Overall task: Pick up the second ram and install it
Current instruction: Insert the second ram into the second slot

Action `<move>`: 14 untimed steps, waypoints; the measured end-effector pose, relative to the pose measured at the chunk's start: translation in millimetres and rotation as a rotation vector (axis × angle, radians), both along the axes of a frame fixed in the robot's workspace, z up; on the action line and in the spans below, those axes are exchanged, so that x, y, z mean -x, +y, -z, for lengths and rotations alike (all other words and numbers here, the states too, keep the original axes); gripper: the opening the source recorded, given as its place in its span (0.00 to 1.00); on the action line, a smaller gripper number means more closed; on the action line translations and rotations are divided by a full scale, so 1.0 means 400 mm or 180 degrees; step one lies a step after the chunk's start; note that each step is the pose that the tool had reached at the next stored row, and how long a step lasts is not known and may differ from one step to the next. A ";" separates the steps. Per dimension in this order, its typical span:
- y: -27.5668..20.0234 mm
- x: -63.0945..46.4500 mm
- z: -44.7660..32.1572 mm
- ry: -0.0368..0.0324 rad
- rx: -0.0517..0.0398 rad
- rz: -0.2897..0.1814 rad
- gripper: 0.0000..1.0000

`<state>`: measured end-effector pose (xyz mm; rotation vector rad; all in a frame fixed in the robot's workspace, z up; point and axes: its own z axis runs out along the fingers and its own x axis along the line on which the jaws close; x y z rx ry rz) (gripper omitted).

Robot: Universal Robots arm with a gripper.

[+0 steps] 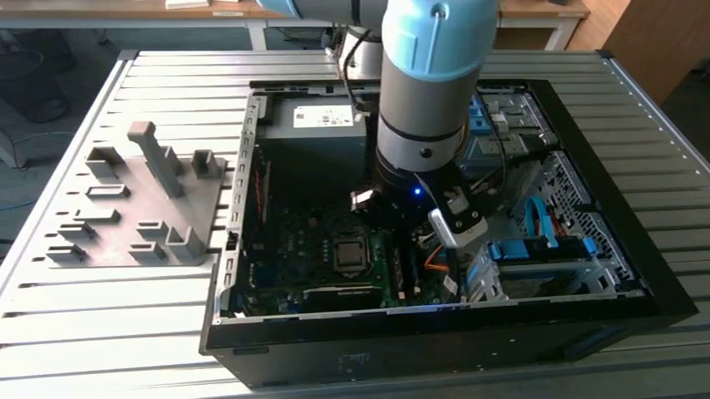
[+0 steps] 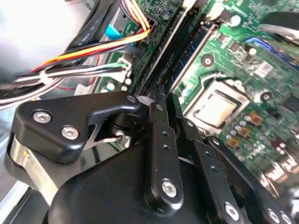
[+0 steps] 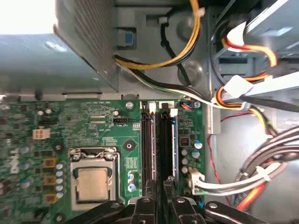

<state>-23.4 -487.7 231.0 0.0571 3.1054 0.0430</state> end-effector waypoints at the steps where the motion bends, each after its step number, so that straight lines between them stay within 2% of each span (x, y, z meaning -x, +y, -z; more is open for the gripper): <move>1: 0.002 0.000 -0.032 0.0000 -0.0001 0.0000 0.20; 2: 0.003 0.000 -0.043 0.0000 0.0000 0.0000 0.20; 4: 0.004 0.000 -0.057 0.0000 0.0000 0.0000 0.10; 11: 0.004 -0.003 -0.066 0.0012 0.0002 0.0000 0.10; 14: 0.004 -0.003 -0.096 0.0012 0.0001 0.0000 0.10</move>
